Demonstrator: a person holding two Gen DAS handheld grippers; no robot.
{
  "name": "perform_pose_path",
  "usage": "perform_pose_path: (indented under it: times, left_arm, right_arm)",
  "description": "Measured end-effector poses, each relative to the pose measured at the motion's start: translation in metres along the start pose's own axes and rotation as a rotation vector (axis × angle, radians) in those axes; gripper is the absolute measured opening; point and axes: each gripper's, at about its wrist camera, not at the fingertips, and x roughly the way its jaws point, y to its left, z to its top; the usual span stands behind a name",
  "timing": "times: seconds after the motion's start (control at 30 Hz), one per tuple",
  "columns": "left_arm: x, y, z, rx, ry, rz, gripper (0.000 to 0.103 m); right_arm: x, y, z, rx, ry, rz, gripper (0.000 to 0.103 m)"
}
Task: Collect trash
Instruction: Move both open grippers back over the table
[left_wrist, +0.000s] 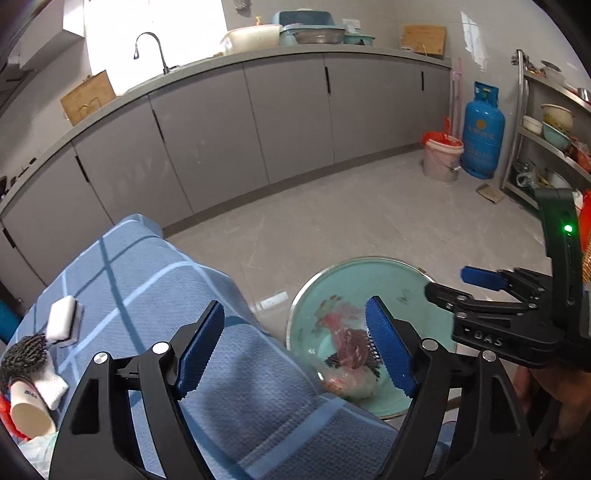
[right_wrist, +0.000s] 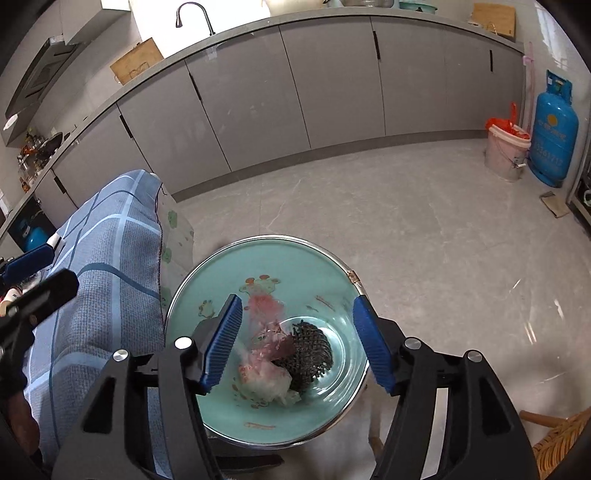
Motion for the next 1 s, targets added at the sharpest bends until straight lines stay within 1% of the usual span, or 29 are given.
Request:
perform_pose_path:
  times: [0.07, 0.17, 0.27, 0.33, 0.53, 0.77, 0.83, 0.9, 1.0]
  left_arm:
    - [-0.005, 0.005, 0.000, 0.001, -0.008, 0.023, 0.079]
    - [-0.014, 0.016, -0.001, -0.018, -0.015, 0.058, 0.086]
    - [-0.024, 0.029, -0.001, -0.043, -0.017, 0.089, 0.086]
    - [-0.032, 0.040, -0.002, -0.069, -0.018, 0.109, 0.086]
    - [-0.057, 0.068, -0.012, -0.113, -0.021, 0.160, 0.086]
    - [-0.102, 0.111, -0.036, -0.184, -0.040, 0.245, 0.086]
    - [-0.117, 0.125, -0.045, -0.205, -0.047, 0.275, 0.087]
    - [-0.133, 0.140, -0.057, -0.223, -0.052, 0.317, 0.089]
    - [-0.151, 0.160, -0.073, -0.252, -0.051, 0.371, 0.090]
  right_arm:
    - [-0.004, 0.002, -0.001, 0.000, -0.005, 0.001, 0.067]
    - [-0.012, 0.010, -0.001, -0.009, -0.010, 0.012, 0.069]
    - [-0.021, 0.025, -0.001, -0.033, -0.019, 0.027, 0.070]
    - [-0.026, 0.036, -0.001, -0.052, -0.026, 0.036, 0.074]
    - [-0.036, 0.081, -0.002, -0.122, -0.036, 0.088, 0.076]
    - [-0.049, 0.141, -0.011, -0.210, -0.036, 0.168, 0.076]
    - [-0.052, 0.158, -0.015, -0.234, -0.034, 0.186, 0.079]
    - [-0.054, 0.175, -0.019, -0.262, -0.032, 0.204, 0.081]
    - [-0.057, 0.200, -0.025, -0.304, -0.023, 0.233, 0.081]
